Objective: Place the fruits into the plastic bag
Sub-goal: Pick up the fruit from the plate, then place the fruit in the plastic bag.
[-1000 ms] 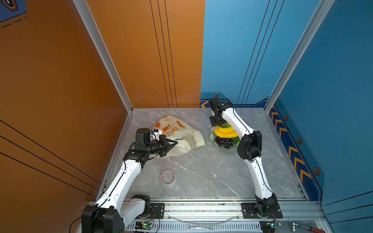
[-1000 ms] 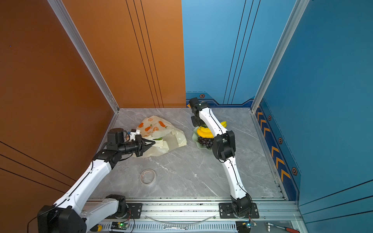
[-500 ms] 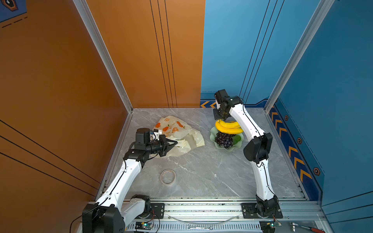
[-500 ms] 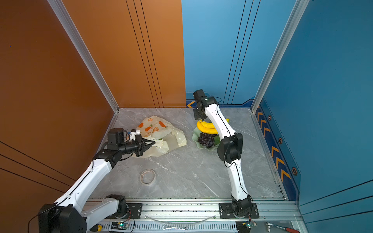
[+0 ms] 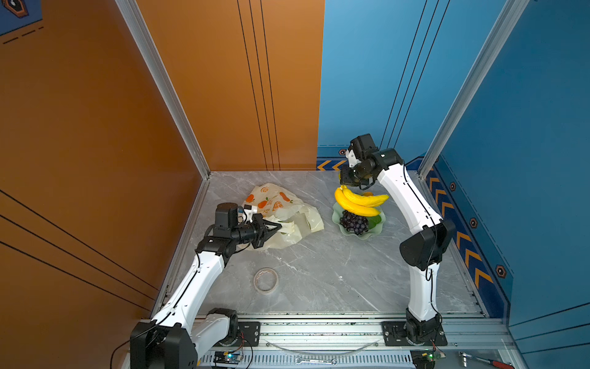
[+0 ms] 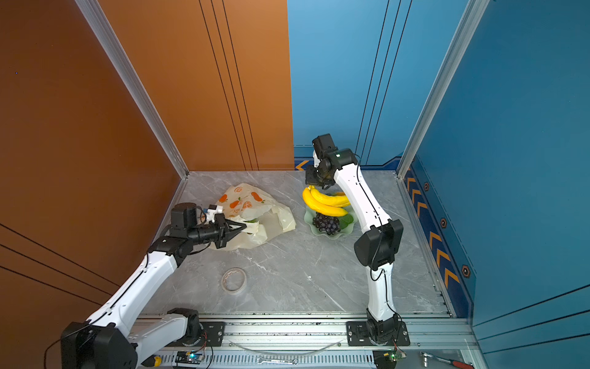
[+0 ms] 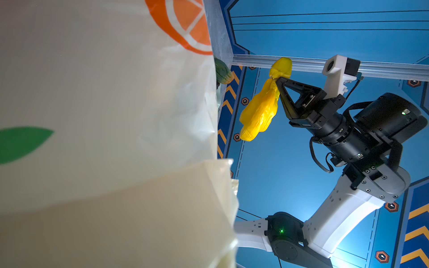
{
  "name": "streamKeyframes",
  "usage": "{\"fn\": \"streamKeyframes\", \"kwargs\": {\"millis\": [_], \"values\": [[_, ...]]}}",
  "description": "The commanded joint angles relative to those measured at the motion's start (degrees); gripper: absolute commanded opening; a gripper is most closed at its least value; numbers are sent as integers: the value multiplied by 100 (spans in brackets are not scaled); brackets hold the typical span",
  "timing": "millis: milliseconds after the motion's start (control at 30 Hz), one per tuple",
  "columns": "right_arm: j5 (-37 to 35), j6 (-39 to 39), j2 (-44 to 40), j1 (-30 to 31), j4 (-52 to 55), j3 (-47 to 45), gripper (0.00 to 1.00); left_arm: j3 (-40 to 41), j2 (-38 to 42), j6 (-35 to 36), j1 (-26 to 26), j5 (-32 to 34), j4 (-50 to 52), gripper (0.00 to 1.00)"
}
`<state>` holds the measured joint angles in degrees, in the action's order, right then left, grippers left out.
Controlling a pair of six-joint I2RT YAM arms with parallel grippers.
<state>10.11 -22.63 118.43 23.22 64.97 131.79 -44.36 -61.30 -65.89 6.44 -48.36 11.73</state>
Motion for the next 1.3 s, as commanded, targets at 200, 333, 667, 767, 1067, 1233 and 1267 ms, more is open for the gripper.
{"fn": "streamKeyframes", "kwargs": {"millis": [200,333,667,767,1067,1233,1267], "values": [[981,-908,-33,939,112,-308,2,-161,188,98,120,-288,-165,0],[1139,-1026,261,1340,82,-285,2,-213,197,153,137,-314,-144,0],[1612,-1295,591,1943,-79,-309,2,-421,123,243,130,-227,67,0],[1669,-1292,494,2006,-74,-466,2,-490,68,230,130,-174,52,0],[2037,-1654,479,1970,-443,-815,2,-680,-21,303,222,-477,45,0],[2289,-2182,764,1810,-662,-469,2,-524,215,567,378,-577,432,0],[2323,-2262,861,1785,-653,-375,2,-498,274,685,425,-567,605,0]]}}
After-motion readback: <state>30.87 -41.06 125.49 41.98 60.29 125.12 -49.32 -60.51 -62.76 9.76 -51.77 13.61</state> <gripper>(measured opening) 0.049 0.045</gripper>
